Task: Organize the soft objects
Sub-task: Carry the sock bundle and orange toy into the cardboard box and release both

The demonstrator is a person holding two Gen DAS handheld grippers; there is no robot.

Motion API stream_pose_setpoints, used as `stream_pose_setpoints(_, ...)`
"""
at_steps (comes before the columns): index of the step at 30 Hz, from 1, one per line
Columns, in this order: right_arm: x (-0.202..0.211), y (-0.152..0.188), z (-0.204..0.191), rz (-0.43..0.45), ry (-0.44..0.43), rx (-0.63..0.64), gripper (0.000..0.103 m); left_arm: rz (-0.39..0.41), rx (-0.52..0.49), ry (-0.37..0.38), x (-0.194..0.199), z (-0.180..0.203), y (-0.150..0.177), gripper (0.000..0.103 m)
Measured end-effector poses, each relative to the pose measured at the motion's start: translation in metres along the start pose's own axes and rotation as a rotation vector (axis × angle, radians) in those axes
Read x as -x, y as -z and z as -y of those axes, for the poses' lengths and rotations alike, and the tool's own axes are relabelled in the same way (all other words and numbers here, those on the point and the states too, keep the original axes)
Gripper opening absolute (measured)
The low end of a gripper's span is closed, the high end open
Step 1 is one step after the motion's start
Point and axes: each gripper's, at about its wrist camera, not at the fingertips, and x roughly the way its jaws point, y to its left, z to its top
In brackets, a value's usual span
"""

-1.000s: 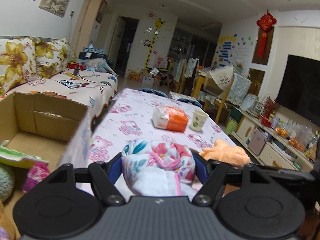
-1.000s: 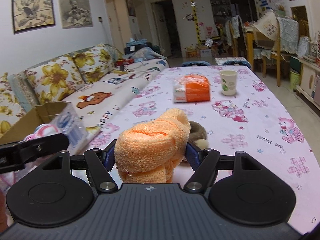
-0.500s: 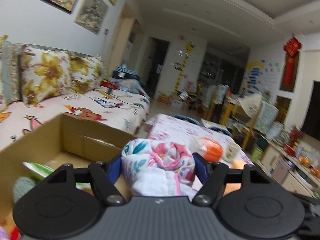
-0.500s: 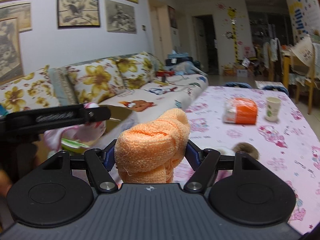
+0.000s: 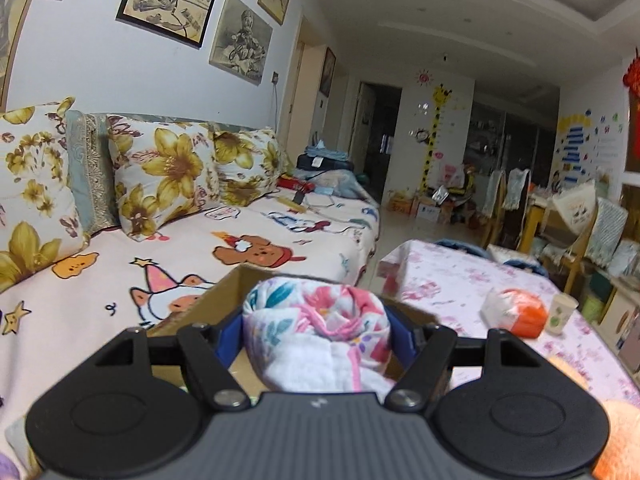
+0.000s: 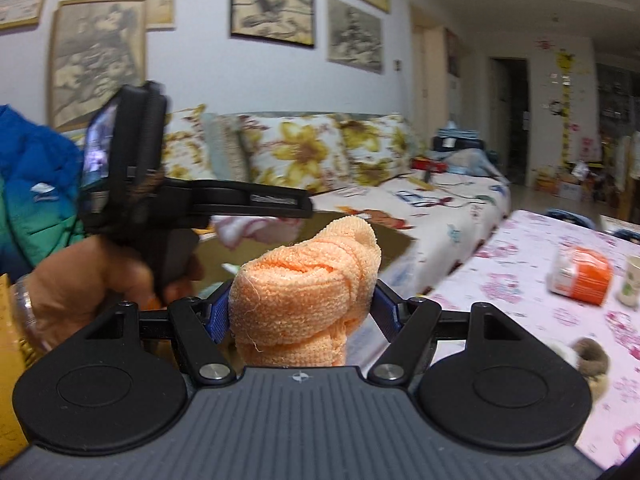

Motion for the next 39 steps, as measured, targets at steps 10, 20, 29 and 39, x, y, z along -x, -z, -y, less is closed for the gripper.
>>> stream_pose_setpoints(10, -0.009, 0.004, -0.011, -0.088, -0.112, 0.072, 0.088, -0.021, -0.043, -0.034, -0.005, -0.009, 0.0, 0.072)
stream_pose_setpoints(20, -0.007, 0.004, -0.018, -0.116, -0.158, 0.15, 0.097, -0.006, -0.056, -0.07, -0.002, -0.007, -0.001, 0.086)
stream_pose_setpoints(29, 0.024, 0.008, -0.012, -0.095, -0.114, 0.118, 0.101, 0.004, -0.078, -0.089, -0.001, -0.003, -0.001, 0.099)
stream_pose_setpoints(39, 0.048, 0.019, -0.004, -0.114, 0.02, 0.005, 0.103, 0.013, -0.089, -0.084, 0.0, 0.008, 0.0, 0.102)
